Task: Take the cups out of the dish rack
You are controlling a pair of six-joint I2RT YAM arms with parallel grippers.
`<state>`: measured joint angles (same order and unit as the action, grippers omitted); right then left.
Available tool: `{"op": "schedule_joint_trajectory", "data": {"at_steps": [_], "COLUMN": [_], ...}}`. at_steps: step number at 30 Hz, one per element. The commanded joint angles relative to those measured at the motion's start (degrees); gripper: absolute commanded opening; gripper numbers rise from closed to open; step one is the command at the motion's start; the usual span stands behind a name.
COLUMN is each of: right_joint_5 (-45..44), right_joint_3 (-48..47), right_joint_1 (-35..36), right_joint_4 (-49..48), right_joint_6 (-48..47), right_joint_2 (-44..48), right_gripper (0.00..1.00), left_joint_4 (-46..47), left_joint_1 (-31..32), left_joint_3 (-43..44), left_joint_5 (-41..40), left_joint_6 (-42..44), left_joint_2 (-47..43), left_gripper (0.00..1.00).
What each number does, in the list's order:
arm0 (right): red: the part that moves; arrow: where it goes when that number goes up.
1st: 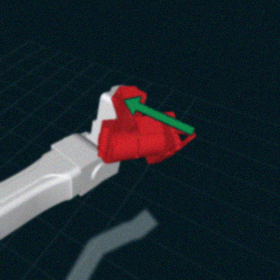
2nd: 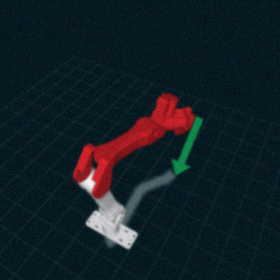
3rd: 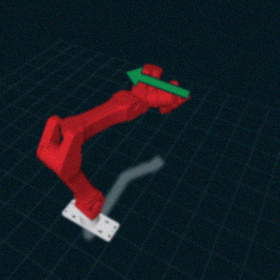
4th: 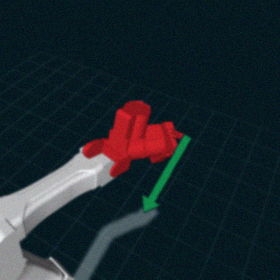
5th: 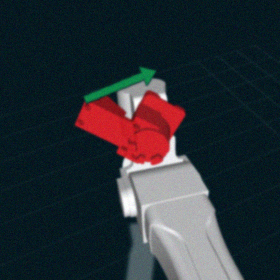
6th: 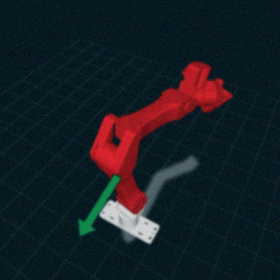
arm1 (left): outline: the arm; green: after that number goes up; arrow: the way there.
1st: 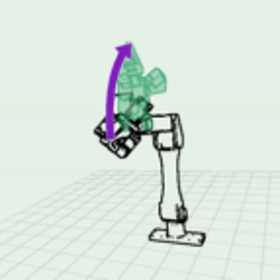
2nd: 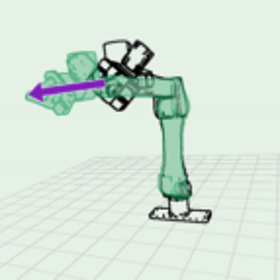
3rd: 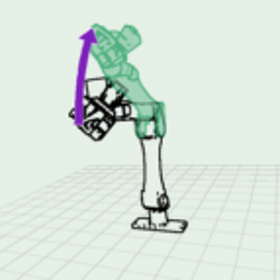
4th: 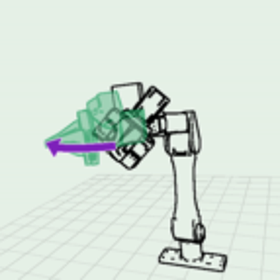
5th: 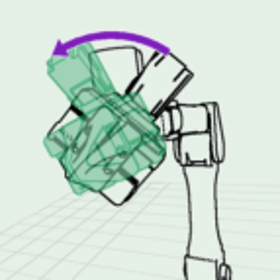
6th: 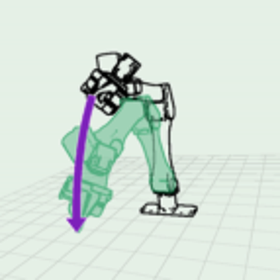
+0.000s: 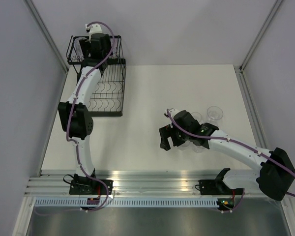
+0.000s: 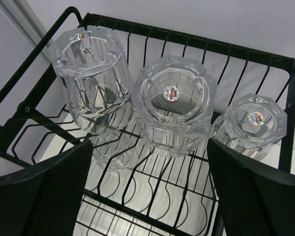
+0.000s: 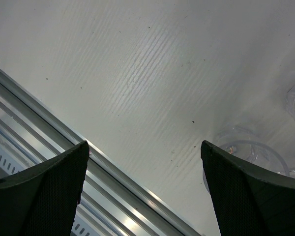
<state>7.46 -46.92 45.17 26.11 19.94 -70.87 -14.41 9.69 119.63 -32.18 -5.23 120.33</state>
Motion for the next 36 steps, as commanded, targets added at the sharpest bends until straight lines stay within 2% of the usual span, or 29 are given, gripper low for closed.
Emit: {"op": "schedule_joint_trajectory", "data": {"at_steps": [1, 7, 16, 22, 31, 33, 36], "right_joint_5": [-0.26, -0.87, -1.93, -1.75, -2.45, -2.54, -2.54], "right_joint_3": [-0.37, -1.60, -2.65, -4.67, -6.00, -5.99, -5.82], "right_joint_1": [0.27, 0.27, 0.18, 0.19, 0.27, 0.18, 0.18], "right_joint_4": [-1.06, -0.09, 0.96, 1.58, 2.37, 2.46, 2.54], "right_joint_6": [0.27, -0.08, -1.57, -2.54, -3.33, -3.25, -3.33], "right_joint_2": [0.82, -0.32, -3.92, -6.56, -9.02, -9.28, -9.55], "right_gripper": [0.98, 0.98, 0.98, 0.98, 0.98, 0.98, 0.98], "left_joint_4": [2.46, 4.74, 10.72, 17.40, 19.69, 19.69, 19.34], "left_joint_1": [-1.25, -3.01, -4.07, -4.16, -5.21, -5.47, -5.91], "left_joint_3": [3.06, 2.97, 3.15, 3.41, 3.68, 3.68, 3.76], "left_joint_5": [5.10, 10.73, 14.34, 17.15, 17.69, 17.16, 17.42], "left_joint_6": [4.36, 4.36, 4.35, 9.10, 9.37, 8.84, 7.79], "left_joint_2": [1.57, 4.82, 7.02, 8.16, 11.41, 11.85, 11.85], "left_gripper": [1.00, 1.00, 1.00, 1.00, 1.00, 0.96, 0.79]}}
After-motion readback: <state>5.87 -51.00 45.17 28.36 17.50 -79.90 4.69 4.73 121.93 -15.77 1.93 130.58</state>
